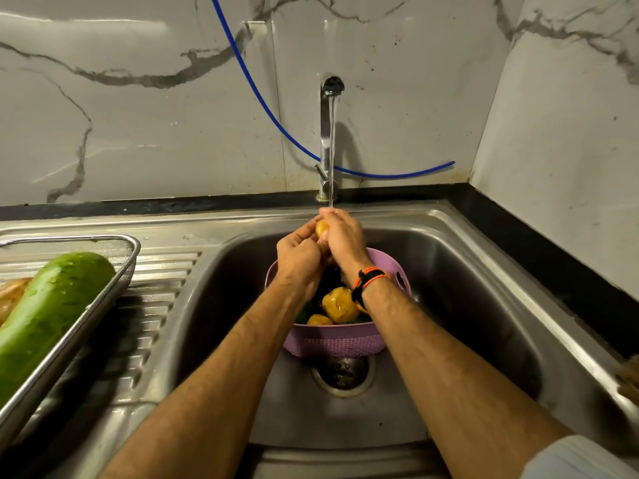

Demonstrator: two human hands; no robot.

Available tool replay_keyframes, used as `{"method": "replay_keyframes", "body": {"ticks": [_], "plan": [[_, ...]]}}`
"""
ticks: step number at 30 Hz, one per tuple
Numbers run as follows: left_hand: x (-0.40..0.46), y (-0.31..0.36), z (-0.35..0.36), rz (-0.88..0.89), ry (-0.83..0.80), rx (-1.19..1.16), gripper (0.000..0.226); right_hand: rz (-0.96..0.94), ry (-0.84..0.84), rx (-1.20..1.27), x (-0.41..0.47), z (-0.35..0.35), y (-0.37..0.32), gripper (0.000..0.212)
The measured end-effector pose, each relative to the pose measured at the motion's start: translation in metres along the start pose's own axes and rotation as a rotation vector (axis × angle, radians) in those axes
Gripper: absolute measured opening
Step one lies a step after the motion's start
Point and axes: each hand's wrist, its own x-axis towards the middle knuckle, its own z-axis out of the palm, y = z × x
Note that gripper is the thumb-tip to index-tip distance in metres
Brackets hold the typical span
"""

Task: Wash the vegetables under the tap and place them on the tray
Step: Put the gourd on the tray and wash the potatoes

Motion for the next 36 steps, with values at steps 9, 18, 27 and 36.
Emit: {"method": "replay_keyframes", "body": {"ticks": [9,18,27,36], "plan": [[0.001,-0.001,-0.002,0.000,-0.037,0.041,0.037,0.015,0.032,0.023,0.000,-0.003,0.000,0.023],[-0.007,0.007,-0.005,-0.069,-0.113,-0.008,0.037,0.088,0.013,0.083,0.003,-0.010,-0.003,0.021],[-0.002,0.001,-0.005,-0.028,-0.066,0.033,0.036,0.092,0.090,0.115,0.004,-0.011,-0.004,0.025],[0.001,-0.001,-0.009,-0.040,-0.132,0.047,0.034,0.121,-0.007,0.248,0.005,-0.018,-0.003,0.025]]}}
